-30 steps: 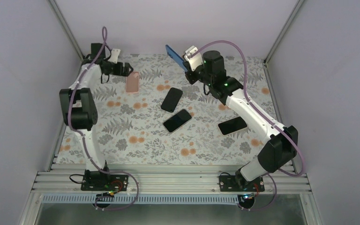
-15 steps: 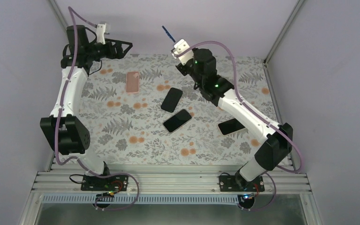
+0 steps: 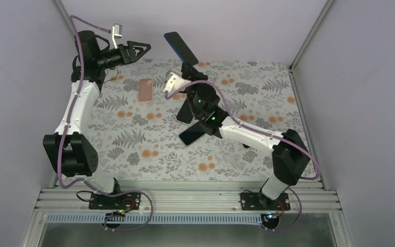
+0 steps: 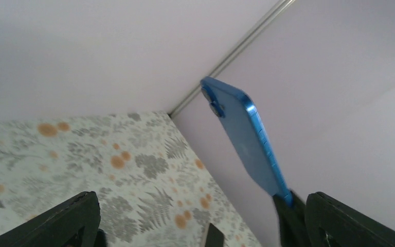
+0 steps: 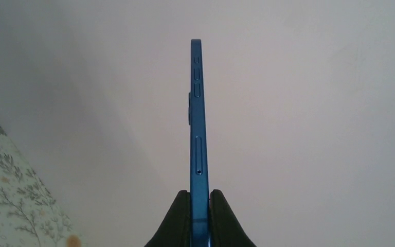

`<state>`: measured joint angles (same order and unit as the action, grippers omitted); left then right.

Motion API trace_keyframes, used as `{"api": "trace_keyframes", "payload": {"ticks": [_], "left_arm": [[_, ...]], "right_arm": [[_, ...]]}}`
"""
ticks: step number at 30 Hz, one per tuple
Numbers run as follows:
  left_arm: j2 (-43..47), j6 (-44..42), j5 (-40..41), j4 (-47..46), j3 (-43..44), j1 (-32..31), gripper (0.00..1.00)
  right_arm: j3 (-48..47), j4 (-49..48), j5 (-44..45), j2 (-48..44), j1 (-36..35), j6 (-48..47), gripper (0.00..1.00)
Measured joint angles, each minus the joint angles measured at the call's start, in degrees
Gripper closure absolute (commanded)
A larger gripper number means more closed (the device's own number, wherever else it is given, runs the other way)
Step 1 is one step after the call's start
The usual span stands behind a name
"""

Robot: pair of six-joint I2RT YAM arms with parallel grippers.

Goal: Take the phone out of the phone case
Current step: Place the phone at the center of the board.

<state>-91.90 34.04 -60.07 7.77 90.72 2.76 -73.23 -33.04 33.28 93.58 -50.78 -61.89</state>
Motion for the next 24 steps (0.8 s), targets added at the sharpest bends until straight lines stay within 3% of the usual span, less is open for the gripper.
{"api": "trace_keyframes", "payload": {"ticks": [8,18,24], "left_arm": [[2.1,4.0,0.4,-1.7,-3.2,-4.9,0.14],[3.0,5.5,1.6,-1.1,-3.5,-8.7,0.35],[3.0,8.0,1.6,-2.1,-5.4,-9.2,0.42]], "right_arm": [[4.8,-16.2,3.2,4.3,-4.3,-15.2,0.96],[5.8,-29.8,4.8,7.8,-5.9,-26.7,0.96],[6.1,-34.4,5.1,9.8,-6.7,-30.9,0.96]]}}
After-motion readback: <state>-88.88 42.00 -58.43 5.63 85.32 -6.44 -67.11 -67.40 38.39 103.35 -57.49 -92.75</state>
